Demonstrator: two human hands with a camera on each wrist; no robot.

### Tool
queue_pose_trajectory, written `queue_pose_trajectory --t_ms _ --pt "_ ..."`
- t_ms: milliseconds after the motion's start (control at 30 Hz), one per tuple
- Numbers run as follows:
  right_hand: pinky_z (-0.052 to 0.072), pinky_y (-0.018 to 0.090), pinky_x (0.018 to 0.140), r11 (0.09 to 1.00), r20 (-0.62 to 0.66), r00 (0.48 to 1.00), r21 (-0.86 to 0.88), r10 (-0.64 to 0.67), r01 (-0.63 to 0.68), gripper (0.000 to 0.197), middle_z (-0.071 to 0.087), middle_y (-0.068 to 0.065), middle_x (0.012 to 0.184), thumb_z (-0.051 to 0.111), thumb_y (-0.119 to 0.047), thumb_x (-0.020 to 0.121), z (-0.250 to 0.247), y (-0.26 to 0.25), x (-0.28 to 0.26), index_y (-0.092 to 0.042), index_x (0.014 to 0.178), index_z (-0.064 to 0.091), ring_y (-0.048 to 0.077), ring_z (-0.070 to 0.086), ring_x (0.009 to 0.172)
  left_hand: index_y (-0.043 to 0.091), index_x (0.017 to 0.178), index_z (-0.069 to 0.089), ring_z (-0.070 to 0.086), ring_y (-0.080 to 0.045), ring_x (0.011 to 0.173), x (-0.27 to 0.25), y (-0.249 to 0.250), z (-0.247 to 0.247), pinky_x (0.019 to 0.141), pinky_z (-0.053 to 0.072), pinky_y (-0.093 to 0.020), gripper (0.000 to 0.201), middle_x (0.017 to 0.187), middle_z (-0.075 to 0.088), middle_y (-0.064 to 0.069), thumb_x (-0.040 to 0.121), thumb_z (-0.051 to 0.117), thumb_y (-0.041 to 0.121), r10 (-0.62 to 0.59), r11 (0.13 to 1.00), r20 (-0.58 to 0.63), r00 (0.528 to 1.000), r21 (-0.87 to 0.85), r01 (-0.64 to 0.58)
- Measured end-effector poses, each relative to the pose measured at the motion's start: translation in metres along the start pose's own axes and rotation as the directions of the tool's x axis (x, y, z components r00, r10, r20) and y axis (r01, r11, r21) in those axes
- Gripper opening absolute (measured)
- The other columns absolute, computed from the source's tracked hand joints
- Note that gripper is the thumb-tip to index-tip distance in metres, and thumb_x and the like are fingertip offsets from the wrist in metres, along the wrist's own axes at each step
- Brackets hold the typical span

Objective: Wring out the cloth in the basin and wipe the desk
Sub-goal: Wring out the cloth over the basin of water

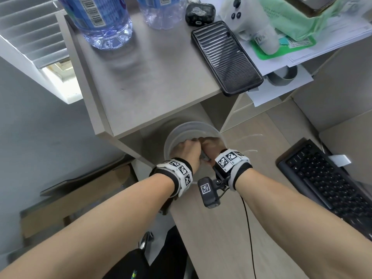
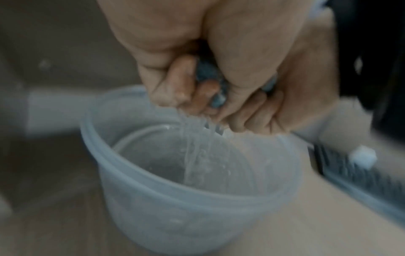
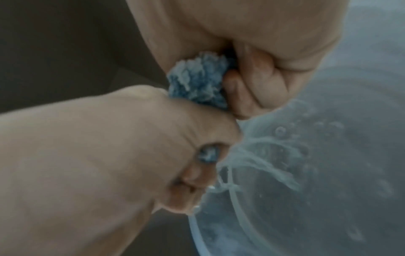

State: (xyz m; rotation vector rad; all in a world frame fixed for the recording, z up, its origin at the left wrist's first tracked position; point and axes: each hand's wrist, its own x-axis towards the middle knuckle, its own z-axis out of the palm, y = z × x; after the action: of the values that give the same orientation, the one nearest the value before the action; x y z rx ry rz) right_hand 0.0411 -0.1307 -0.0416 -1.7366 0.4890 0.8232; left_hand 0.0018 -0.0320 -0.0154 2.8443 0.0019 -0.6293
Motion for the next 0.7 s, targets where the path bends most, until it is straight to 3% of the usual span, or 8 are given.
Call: queue_pose_trajectory --t_ms 100,200,267,367,467,567,700 --pt "0.053 0.043 0.094 0.987 -0.038 0.996 -0.14 -0.084 0.078 0.027 0.051 -0.004 0.078 0.055 -0.018 0.092 -0.001 -0.006 0.0 -0.028 0.069 0.046 0.022 0.053 0.087 0.013 0.095 0.066 0.067 -0.031 0.092 0.006 -0.002 0.002 0.069 0.049 -0.032 0.013 0.096 0.069 -0.01 0.086 0.058 0.016 -0.125 0.933 0.11 0.986 -0.325 0.155" --pt "0.051 0.036 0.089 0.921 0.002 0.981 -0.344 -0.193 0.182 0.027 0.057 0.004 0.09 0.055 -0.022 0.091 0.0 -0.009 0.002 -0.029 0.067 0.047 0.022 0.053 0.087 0.016 0.069 0.062 0.064 -0.022 0.069 0.011 -0.006 0.006 0.059 0.047 -0.028 0.013 0.068 0.064 -0.002 0.082 0.063 0.017 -0.172 0.779 0.274 0.946 -0.551 0.301" --pt "0.051 0.036 0.085 0.87 0.029 0.97 -0.436 -0.242 0.23 0.023 0.059 0.005 0.09 0.056 -0.027 0.09 0.0 -0.008 0.006 -0.029 0.068 0.05 0.023 0.055 0.084 0.015 0.071 0.066 0.054 -0.017 0.053 0.009 -0.008 0.007 0.05 0.044 -0.024 0.012 0.061 0.059 -0.002 0.083 0.064 0.016 -0.169 0.652 0.386 0.907 -0.646 0.397" --pt "0.051 0.036 0.081 0.782 0.068 0.948 -0.548 -0.311 0.296 0.025 0.06 0.004 0.082 0.056 -0.031 0.089 0.001 -0.005 0.006 -0.029 0.065 0.049 0.023 0.056 0.078 0.012 0.085 0.068 0.038 -0.012 0.044 0.004 -0.013 0.006 0.043 0.031 -0.018 0.004 0.061 0.049 -0.003 0.084 0.065 0.013 -0.09 0.508 0.523 0.848 -0.708 0.49" --pt "0.048 0.033 0.071 0.737 0.111 0.919 -0.565 -0.377 0.371 0.03 0.06 0.005 0.073 0.055 -0.025 0.091 0.002 -0.007 0.002 -0.021 0.062 0.055 0.022 0.054 0.07 0.017 0.072 0.06 0.034 -0.009 0.041 0.003 -0.02 0.011 0.045 0.025 -0.02 0.016 0.055 0.043 0.002 0.082 0.072 0.013 -0.02 0.385 0.564 0.826 -0.758 0.527" --pt "0.044 0.03 0.065 0.761 0.135 0.914 -0.515 -0.383 0.395 0.03 0.063 0.01 0.072 0.053 -0.021 0.095 0.001 -0.008 0.002 -0.001 0.075 0.064 0.024 0.057 0.07 0.018 0.065 0.059 0.035 -0.009 0.043 0.006 -0.029 0.012 0.048 0.021 -0.023 0.023 0.054 0.043 0.002 0.079 0.077 0.014 0.068 0.375 0.579 0.812 -0.769 0.517" --pt "0.039 0.028 0.07 0.804 0.162 0.938 -0.483 -0.307 0.347 0.034 0.06 0.002 0.07 0.05 -0.028 0.097 0.002 -0.001 0.013 -0.014 0.067 0.058 0.021 0.056 0.07 0.017 0.075 0.059 0.039 -0.009 0.049 0.008 -0.037 0.007 0.049 0.024 -0.023 0.025 0.061 0.048 0.001 0.077 0.081 0.028 0.162 0.452 0.628 0.761 -0.733 0.509"
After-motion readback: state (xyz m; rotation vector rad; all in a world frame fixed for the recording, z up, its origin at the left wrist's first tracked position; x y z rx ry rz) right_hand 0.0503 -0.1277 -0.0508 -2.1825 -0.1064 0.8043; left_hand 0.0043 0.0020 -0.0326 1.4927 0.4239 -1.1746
